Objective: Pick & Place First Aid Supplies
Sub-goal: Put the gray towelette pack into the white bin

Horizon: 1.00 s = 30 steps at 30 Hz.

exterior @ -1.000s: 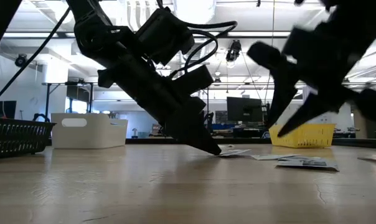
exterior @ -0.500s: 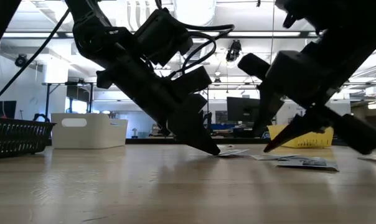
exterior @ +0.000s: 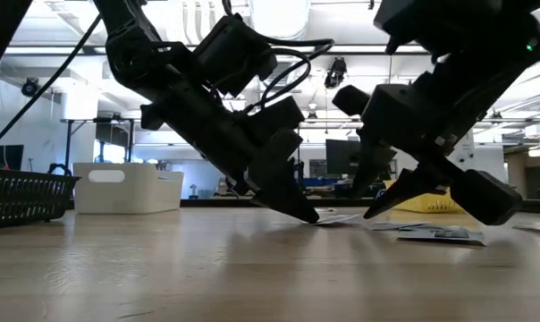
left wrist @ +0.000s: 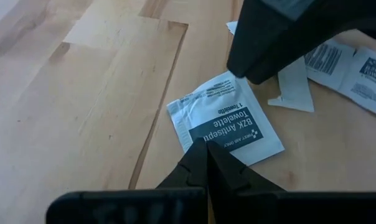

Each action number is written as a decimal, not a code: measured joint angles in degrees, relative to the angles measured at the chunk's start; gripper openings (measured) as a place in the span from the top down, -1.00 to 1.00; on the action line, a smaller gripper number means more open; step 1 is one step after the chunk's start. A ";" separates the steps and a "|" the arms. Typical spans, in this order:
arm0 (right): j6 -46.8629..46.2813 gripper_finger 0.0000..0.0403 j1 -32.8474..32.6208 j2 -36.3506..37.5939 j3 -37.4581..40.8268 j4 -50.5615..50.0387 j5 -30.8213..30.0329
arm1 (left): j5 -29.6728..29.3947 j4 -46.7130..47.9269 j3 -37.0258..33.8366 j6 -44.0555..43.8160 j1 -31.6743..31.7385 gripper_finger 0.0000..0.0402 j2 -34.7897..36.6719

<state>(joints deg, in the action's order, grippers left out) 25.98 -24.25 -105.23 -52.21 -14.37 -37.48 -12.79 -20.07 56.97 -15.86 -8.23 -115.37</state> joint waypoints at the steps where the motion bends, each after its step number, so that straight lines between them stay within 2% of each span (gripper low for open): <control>1: -0.02 0.43 0.35 0.00 0.00 0.02 1.11 | 0.01 -0.05 0.00 -0.56 0.00 1.00 0.00; 4: -0.02 0.46 1.31 0.00 0.02 0.00 3.24 | 0.04 -0.07 0.00 -2.64 0.00 1.00 0.00; 14: -0.27 0.55 3.72 0.00 0.04 0.45 3.54 | 0.12 -0.64 0.07 -7.29 -0.02 1.00 -0.04; 19: -0.15 0.67 3.26 0.00 0.04 2.60 3.56 | 0.32 -2.53 0.04 -9.25 0.02 1.00 -0.13; 27: -0.24 0.92 1.97 0.00 0.04 2.89 3.19 | 0.49 -3.06 0.56 -7.91 0.02 1.00 -0.15; 30: -0.31 0.95 1.37 0.00 0.04 2.88 2.71 | 0.48 -3.11 0.79 -6.21 0.02 1.00 0.00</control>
<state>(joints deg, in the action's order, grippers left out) 25.67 -22.89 -105.23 -52.16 -11.49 -34.76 -12.31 -23.18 57.76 -22.07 -8.21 -115.38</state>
